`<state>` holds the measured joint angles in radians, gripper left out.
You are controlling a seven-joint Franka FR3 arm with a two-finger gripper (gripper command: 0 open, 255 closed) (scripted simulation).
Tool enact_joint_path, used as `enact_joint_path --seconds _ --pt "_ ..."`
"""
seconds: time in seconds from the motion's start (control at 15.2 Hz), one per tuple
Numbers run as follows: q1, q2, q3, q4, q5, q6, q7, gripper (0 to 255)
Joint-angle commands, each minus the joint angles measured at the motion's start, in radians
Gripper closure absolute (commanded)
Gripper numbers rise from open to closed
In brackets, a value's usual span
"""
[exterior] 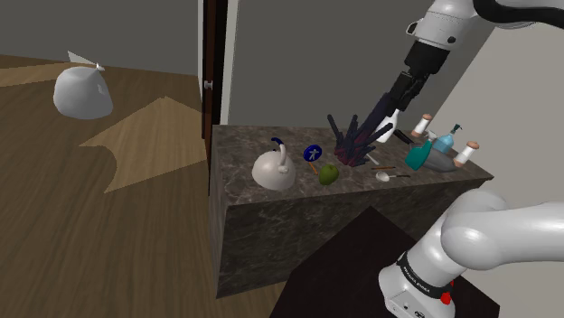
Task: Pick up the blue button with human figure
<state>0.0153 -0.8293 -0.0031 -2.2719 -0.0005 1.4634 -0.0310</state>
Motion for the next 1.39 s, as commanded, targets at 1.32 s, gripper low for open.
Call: enact_joint_path --seconds 1.32 --pt "-0.101 0.534 0.001 -0.098 -0.264 0.598 0.053 0"
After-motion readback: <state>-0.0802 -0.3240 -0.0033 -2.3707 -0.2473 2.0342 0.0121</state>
